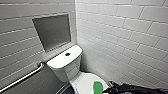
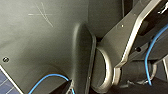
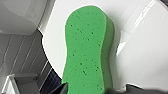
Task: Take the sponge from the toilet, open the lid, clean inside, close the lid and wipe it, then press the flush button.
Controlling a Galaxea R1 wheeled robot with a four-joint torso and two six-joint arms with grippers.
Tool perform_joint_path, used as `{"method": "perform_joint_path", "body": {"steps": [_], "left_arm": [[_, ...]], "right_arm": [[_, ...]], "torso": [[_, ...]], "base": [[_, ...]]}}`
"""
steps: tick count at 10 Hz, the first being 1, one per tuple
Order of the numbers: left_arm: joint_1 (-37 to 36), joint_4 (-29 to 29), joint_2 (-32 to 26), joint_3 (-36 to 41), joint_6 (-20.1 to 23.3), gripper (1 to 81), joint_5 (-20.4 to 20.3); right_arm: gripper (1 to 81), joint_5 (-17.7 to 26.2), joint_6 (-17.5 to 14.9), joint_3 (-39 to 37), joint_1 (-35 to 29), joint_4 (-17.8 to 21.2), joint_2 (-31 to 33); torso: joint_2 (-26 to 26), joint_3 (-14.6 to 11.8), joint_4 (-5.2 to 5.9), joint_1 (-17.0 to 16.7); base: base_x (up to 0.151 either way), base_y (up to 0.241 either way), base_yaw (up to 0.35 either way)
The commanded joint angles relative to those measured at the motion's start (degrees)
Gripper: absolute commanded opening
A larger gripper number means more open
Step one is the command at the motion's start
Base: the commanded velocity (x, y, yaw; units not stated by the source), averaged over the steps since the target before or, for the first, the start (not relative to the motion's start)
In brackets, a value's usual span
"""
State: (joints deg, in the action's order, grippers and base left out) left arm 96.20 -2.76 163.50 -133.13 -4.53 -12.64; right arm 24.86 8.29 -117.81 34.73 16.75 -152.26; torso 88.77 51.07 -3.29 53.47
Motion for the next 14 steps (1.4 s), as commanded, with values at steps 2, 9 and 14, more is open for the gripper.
{"method": "perform_joint_path", "body": {"steps": [2, 9, 14], "left_arm": [[3.16, -0.67, -1.94, 5.52, 0.40, 81.1, 3.94], [2.82, -0.15, -1.86, 4.99, 0.40, 81.1, 3.94], [2.73, -0.23, -1.68, 4.38, 0.40, 81.1, 3.94]], "right_arm": [[81.1, 4.41, 0.15, -5.03, -9.98, 4.34, -2.80], [81.1, 6.52, 0.15, -8.74, -12.27, 4.17, -6.06], [81.1, 5.39, -0.03, -11.70, -10.60, 2.32, -10.08]], "torso": [[0.00, 0.02, 0.00, 0.02], [0.00, 5.40, 0.00, 0.07], [0.00, 5.59, 0.00, 0.09]], "base": [[0.000, 0.000, 0.000], [0.000, 0.000, 0.000], [0.000, 0.000, 0.000]]}}
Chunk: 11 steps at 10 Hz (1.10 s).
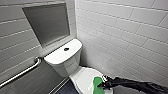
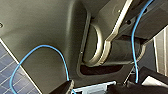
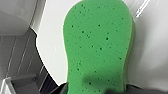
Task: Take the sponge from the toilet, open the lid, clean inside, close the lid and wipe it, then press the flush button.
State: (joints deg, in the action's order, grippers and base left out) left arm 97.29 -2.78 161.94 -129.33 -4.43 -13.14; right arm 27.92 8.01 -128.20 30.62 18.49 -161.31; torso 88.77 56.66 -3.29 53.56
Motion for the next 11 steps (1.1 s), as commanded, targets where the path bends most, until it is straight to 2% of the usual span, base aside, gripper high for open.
{"method": "perform_joint_path", "body": {"steps": [1, 3, 6, 9, 11], "left_arm": [[1.63, -0.21, -0.03, 0.48, 0.29, 81.1, 4.44], [1.63, -0.12, -0.03, 0.48, 0.29, 81.1, 4.44], [1.72, 0.05, -0.12, 0.48, 0.29, 81.1, 4.44], [1.63, 0.05, -0.12, 0.48, 0.29, 81.1, 4.44], [1.63, 0.05, -0.03, 0.48, 0.29, 81.1, 4.44]], "right_arm": [[81.1, 2.14, 0.34, -3.19, -6.40, 0.75, -2.47], [81.1, 1.35, 0.43, -7.76, -6.75, 1.02, -6.25], [81.1, -3.13, 0.34, -8.90, -4.91, 1.63, -7.83], [81.1, -3.13, 0.16, -11.01, -3.33, 0.67, -8.62], [81.1, -2.78, 0.16, -15.83, -2.44, -1.78, -10.37]], "torso": [[0.00, 0.00, 0.00, 0.00], [0.00, 0.00, 0.00, 0.00], [0.00, 0.00, 0.00, 0.00], [0.00, 0.00, 0.00, 0.00], [0.00, 0.00, 0.00, 0.00]], "base": [[0.000, 0.000, 0.000], [0.000, 0.000, 0.000], [0.000, 0.000, 0.000], [0.000, 0.000, 0.000], [0.000, 0.000, 0.000]]}}
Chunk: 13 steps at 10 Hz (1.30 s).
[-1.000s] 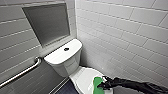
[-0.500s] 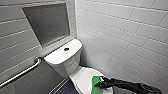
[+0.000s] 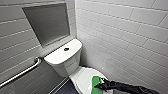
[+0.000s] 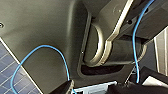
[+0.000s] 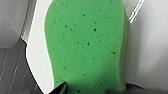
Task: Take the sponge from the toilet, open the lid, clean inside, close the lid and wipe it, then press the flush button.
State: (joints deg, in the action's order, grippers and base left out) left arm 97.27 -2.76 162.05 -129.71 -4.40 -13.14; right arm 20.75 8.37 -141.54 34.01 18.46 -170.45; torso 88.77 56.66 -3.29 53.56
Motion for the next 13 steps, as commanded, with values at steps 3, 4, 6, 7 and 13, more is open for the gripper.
{"method": "perform_joint_path", "body": {"steps": [3, 4, 6, 7, 13], "left_arm": [[1.83, 0.21, -0.49, 0.86, 0.09, 81.1, 4.44], [1.92, 0.21, -0.58, 0.86, 0.01, 81.1, 4.53], [1.92, 0.21, -0.67, 0.86, 0.01, 81.1, 4.53], [1.92, 0.38, -0.67, 0.86, -0.08, 81.1, 4.62], [1.92, 0.91, -0.85, 1.03, 0.01, 81.1, 4.70]], "right_arm": [[81.1, 3.60, -0.82, -3.46, -5.39, -3.16, -3.17], [81.1, 3.42, -0.90, -1.81, -5.22, -3.16, -3.08], [81.1, 1.66, -2.13, 1.54, -4.43, -3.16, -1.94], [81.1, -2.03, -3.45, 6.99, -3.37, -3.08, 0.43], [81.1, -7.39, -2.93, 13.86, 0.93, -2.72, 4.21]], "torso": [[0.00, 0.00, 0.00, 0.00], [0.00, 0.00, 0.00, 0.00], [0.00, 0.00, 0.00, 0.00], [0.00, 0.00, -0.02, 0.00], [0.00, 0.00, -0.02, 0.00]], "base": [[0.000, 0.000, 0.000], [0.000, 0.000, 0.000], [0.000, 0.000, 0.000], [0.000, 0.000, 0.000], [0.000, 0.000, 0.000]]}}
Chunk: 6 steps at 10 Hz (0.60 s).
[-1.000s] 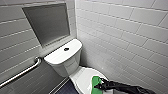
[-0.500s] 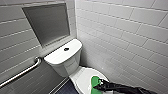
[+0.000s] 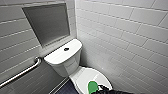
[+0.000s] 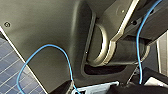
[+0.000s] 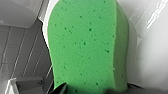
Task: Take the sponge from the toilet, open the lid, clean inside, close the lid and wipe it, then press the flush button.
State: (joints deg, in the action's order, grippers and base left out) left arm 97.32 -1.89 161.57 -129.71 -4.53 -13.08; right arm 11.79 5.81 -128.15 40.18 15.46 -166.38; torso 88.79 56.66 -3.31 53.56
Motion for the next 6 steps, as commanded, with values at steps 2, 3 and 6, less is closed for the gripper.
{"method": "perform_joint_path", "body": {"steps": [2, 3, 6], "left_arm": [[1.96, 0.04, -0.63, 1.21, 0.06, 81.1, 4.64], [1.96, -0.04, -0.55, 1.21, 0.14, 81.1, 4.56], [1.70, -0.31, -0.19, 0.86, 0.14, 81.1, 4.47]], "right_arm": [[1.0, 1.57, -0.37, 0.45, -4.79, 0.19, 0.40], [1.0, 1.48, -0.37, 0.54, -4.97, 0.19, 0.58], [1.0, 1.49, -0.11, 8.12, -8.21, 0.54, 5.90]], "torso": [[0.00, 0.00, 0.00, 0.00], [0.00, 0.00, 0.00, 0.00], [0.00, 0.00, 0.00, 0.00]], "base": [[0.000, 0.000, 0.000], [0.000, 0.000, 0.000], [0.000, 0.000, 0.000]]}}
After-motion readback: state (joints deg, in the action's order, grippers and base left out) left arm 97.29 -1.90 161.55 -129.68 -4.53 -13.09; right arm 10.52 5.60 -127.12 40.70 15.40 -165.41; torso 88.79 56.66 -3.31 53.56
